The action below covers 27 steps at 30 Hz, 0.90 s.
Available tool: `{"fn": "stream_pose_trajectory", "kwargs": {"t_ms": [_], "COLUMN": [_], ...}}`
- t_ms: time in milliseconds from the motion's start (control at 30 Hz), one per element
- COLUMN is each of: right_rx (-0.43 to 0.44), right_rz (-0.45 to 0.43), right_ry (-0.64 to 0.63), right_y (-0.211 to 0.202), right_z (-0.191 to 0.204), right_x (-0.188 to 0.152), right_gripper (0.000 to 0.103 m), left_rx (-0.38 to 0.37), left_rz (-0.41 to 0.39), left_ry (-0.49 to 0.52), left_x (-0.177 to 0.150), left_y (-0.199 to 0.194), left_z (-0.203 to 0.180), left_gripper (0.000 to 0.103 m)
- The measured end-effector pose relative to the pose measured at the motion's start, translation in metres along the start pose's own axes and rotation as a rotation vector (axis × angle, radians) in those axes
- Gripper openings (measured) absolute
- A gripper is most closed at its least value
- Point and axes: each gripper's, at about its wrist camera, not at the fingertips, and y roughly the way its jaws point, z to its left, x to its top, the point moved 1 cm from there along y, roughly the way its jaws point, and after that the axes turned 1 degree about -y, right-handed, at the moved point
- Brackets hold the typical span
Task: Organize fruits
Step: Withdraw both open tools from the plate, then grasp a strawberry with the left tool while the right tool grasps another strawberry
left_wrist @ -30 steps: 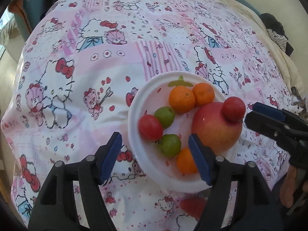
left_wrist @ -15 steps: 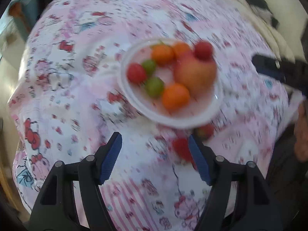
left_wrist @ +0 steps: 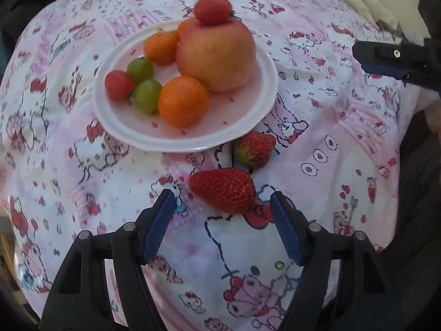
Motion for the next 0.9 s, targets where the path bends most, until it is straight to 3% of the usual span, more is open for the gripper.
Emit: {"fn": "stream_pose_trajectory", "kwargs": {"t_ms": [100, 333, 500, 700, 900], "right_rx": [-0.005, -0.011, -0.012, 0.002, 0.067], "right_rz": [-0.002, 0.003, 0.014, 0.049, 0.159], "right_ry": [0.003, -0.003, -0.025, -0.048, -0.049], "right_y": [-0.002, -0.002, 0.003, 0.013, 0.041], "right_z": [-0.004, -0.005, 0.002, 0.010, 0.025], "right_x": [-0.002, -0.004, -0.004, -0.007, -0.014], "right_gripper": [0.066, 0.066, 0.066, 0.066, 0.066], "left_rx": [0.002, 0.016, 0.032, -0.023, 0.014], "left_rz": [-0.010, -0.033, -0.036, -0.121, -0.218], "left_ry": [-0.003, 0.025, 0.040, -0.054, -0.264], "left_x": [0.001, -0.001, -0.005, -0.009, -0.011], "left_y": [0.001, -0.003, -0.006, -0.044, -0.071], "left_z": [0.000, -0.003, -0.005, 0.011, 0.057], "left_gripper": [0.067, 0.044, 0.043, 0.043, 0.043]}}
